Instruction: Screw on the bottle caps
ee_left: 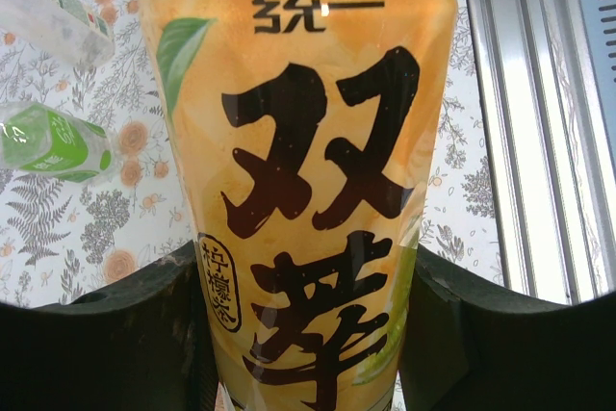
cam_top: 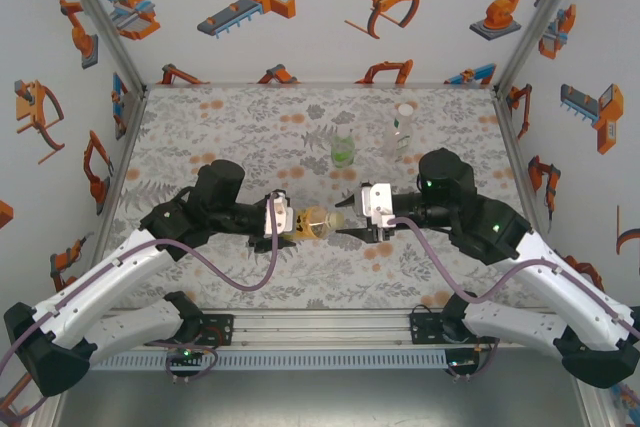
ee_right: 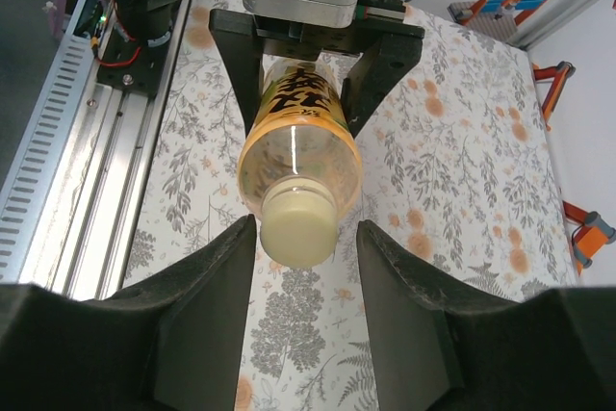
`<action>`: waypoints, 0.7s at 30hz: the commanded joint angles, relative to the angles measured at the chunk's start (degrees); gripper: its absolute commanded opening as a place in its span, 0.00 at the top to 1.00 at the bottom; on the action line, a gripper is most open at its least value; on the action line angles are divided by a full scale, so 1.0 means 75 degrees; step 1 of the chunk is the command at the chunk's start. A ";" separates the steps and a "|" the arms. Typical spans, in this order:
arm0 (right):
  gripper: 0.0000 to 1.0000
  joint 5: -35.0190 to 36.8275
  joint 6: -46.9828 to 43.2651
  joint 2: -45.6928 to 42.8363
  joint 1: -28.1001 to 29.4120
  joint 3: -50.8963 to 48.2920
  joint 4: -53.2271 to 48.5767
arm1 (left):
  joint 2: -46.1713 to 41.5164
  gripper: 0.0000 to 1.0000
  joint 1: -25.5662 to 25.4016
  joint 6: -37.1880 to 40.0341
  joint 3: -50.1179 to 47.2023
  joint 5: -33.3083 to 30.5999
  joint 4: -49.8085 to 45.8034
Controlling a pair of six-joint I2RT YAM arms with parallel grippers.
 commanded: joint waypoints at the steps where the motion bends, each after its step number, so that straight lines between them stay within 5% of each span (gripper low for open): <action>1: 0.56 -0.0070 -0.0149 -0.0084 -0.0016 -0.0110 0.0252 | -0.0068 1.00 -0.0033 0.0165 0.0248 0.0232 -0.0039; 10: 0.63 -0.0074 0.0026 -0.0128 -0.0021 -0.0284 0.0586 | -0.0102 1.00 -0.0019 0.0139 0.0229 0.0216 0.0014; 21: 0.85 0.0092 0.1141 -0.0238 -0.0007 -0.0628 0.1287 | -0.0176 1.00 -0.0020 0.0120 0.0170 0.0135 0.0112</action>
